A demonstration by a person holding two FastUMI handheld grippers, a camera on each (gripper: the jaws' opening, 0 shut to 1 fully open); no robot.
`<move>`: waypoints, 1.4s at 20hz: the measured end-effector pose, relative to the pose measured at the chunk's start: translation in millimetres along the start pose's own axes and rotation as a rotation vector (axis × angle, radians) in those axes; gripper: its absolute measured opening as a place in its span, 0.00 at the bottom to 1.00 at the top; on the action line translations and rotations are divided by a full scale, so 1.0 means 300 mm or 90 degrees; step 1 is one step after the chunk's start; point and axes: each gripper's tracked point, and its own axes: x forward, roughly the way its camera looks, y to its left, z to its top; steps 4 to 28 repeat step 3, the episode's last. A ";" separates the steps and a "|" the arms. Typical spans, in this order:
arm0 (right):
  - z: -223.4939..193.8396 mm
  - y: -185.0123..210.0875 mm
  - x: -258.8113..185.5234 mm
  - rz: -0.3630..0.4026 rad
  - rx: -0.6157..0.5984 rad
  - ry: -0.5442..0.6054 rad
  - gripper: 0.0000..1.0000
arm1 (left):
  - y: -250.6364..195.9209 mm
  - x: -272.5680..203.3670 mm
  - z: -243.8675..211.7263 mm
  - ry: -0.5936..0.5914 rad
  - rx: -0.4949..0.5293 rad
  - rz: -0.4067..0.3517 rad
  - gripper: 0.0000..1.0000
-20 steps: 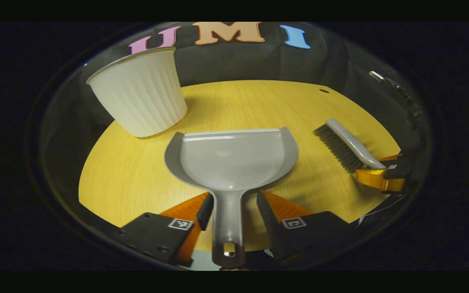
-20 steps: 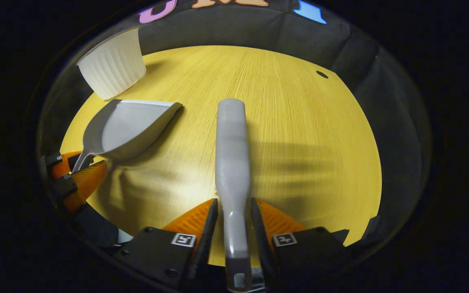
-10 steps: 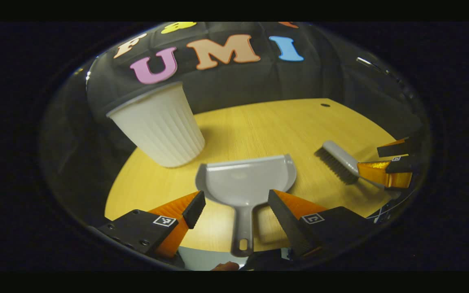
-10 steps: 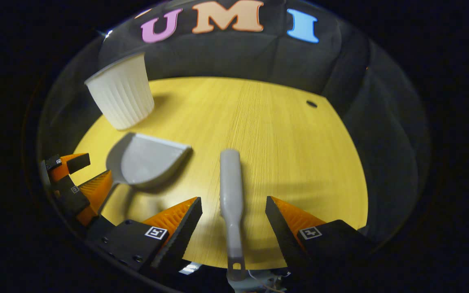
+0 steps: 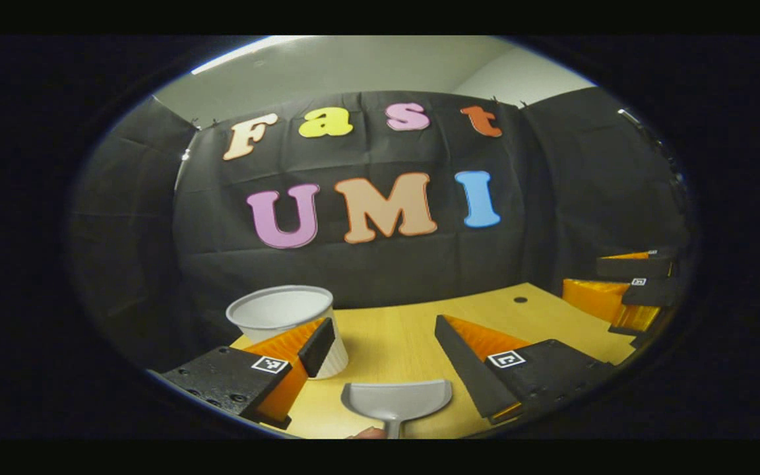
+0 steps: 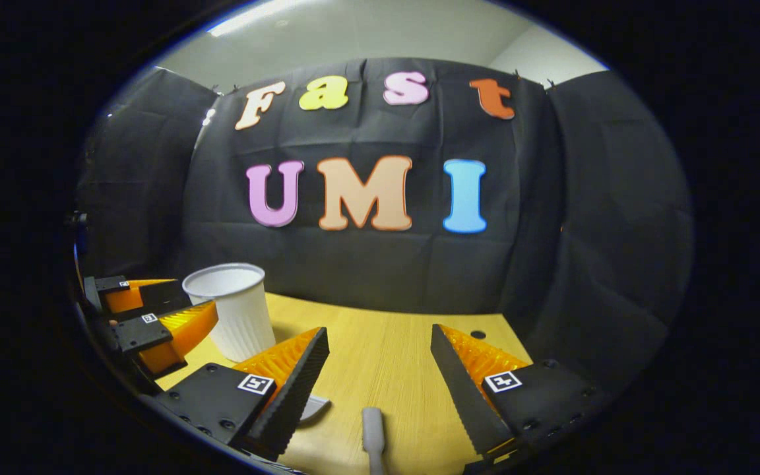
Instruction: Pick up the small broom and dustpan from the desktop, sweep the trash into the dustpan with the broom, and then empty the trash into the garbage bin.
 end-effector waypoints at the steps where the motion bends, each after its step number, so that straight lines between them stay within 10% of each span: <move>1: -0.012 0.003 0.006 -0.010 -0.002 -0.031 1.00 | 0.010 -0.004 0.051 -0.036 -0.012 0.011 0.94; 28: -0.035 0.014 0.018 -0.010 0.009 -0.057 0.99 | 0.006 -0.018 0.109 -0.077 -0.036 0.012 0.93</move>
